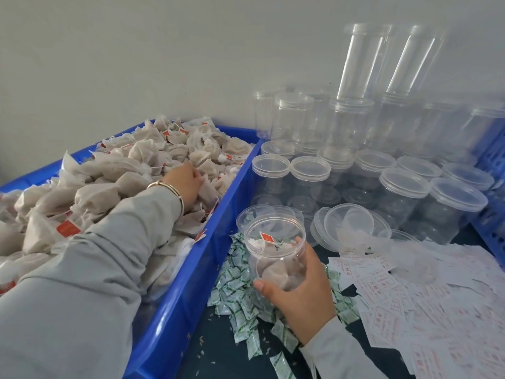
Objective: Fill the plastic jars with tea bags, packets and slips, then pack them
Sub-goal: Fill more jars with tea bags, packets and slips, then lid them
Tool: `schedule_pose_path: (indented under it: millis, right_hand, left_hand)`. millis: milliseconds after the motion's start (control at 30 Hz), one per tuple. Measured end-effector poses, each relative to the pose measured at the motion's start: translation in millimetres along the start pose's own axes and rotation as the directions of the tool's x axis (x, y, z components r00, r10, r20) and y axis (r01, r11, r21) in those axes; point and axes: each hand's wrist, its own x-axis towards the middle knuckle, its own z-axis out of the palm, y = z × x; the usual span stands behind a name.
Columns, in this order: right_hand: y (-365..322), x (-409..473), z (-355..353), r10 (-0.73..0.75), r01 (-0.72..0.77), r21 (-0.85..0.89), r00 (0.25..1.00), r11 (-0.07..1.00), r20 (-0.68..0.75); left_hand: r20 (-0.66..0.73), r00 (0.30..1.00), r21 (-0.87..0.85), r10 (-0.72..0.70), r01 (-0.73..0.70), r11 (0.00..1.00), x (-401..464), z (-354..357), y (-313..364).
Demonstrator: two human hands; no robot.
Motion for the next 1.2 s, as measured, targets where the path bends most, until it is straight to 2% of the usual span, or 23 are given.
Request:
schedule_pose_path:
  millis: [33,67,133,233,300,367,400,533,700,833,867,900,933,967,1000,1033,1100,1167,1200]
  right_hand:
    - [0.2,0.0,-0.1,-0.001,0.001,-0.001,1.0,1.0,-0.002]
    - [-0.1,0.0,-0.1,0.0,0.0,-0.005,1.0,1.0,-0.003]
    - [0.8,-0.2,-0.2,0.002,-0.002,-0.014,1.0,1.0,-0.005]
    - [0.7,-0.3,0.4,0.007,-0.008,-0.018,1.0,1.0,-0.013]
    - [0.0,-0.2,0.9,0.005,-0.005,0.004,1.0,1.0,-0.008]
    - [-1.2,0.1,0.8,-0.001,0.001,0.031,1.0,1.0,0.005]
    - [-2.3,0.2,0.9,-0.006,0.006,0.039,1.0,0.999,0.011]
    - [-3.4,0.8,0.8,-0.02,0.019,0.056,1.0,0.998,0.008]
    - [-2.1,1.5,0.9,-0.008,0.007,0.103,1.0,0.995,0.009]
    - [-3.6,1.8,1.2,-0.068,0.07,0.086,0.997,0.994,-0.027]
    - [-4.0,2.3,1.2,-0.078,0.081,0.094,0.996,0.992,-0.034]
    - [-4.1,3.1,1.4,-0.082,0.085,0.108,0.996,0.991,-0.027]
    - [-4.8,3.6,1.8,-0.081,0.082,0.129,0.997,0.988,-0.012]
    - [-6.1,3.8,2.5,-0.074,0.073,0.152,0.997,0.986,0.003]
    - [-7.6,3.4,3.1,-0.067,0.065,0.164,0.998,0.984,0.007]
    - [-9.1,2.9,3.5,-0.065,0.065,0.16,0.998,0.985,-0.005]
    - [-11.4,1.8,3.1,-0.083,0.091,0.131,0.994,0.987,-0.066]
    - [-13.5,0.8,1.3,-0.106,0.126,0.134,0.984,0.983,-0.144]
    - [-14.7,0.4,0.3,-0.126,0.151,0.128,0.974,0.98,-0.187]
  left_hand:
    - [-0.005,0.999,-0.218,-0.043,0.041,0.975,-2.2,-3.2,1.8]
    - [0.021,0.997,-0.422,-0.077,0.078,0.903,-4.3,-5.7,4.3]
    - [0.053,0.996,-0.668,-0.076,0.092,0.738,-8.6,-9.7,11.2]
    - [0.044,0.998,-0.868,-0.033,0.054,0.493,-17.7,-19.0,25.8]
    - [0.056,0.997,-0.943,0.057,0.034,0.331,-26.3,-25.5,33.5]
    - [0.105,0.976,-0.97,0.189,0.059,0.236,-37.3,-29.3,39.8]
    - [0.131,0.961,-0.97,0.244,0.074,0.23,-42.2,-28.7,42.6]
    - [0.227,0.89,-0.932,0.395,0.08,0.355,-59.0,-16.6,53.5]
    - [0.337,0.762,-0.79,0.553,-0.091,0.607,-72.6,2.2,57.7]
    - [0.422,0.703,-0.762,0.572,-0.067,0.644,-80.5,11.1,61.4]
    - [0.431,0.689,-0.735,0.584,-0.107,0.669,-82.0,10.8,61.8]
    - [0.435,0.668,-0.663,0.603,-0.215,0.717,-82.7,9.7,61.4]
    - [0.439,0.646,-0.524,0.625,-0.381,0.762,-83.0,8.5,60.8]
    - [0.435,0.622,-0.336,0.652,-0.559,0.758,-83.8,8.1,61.0]
    - [0.419,0.604,-0.162,0.678,-0.685,0.71,-85.2,8.7,61.0]
    - [0.393,0.605,-0.048,0.693,-0.739,0.672,-86.6,9.6,62.0]
    - [0.305,0.646,-0.011,0.7,-0.733,0.681,-88.8,10.0,65.0]
    - [0.259,0.701,-0.199,0.665,-0.635,0.747,-88.7,10.6,64.8]
    - [0.279,0.718,-0.312,0.638,-0.561,0.767,-88.9,11.6,63.9]
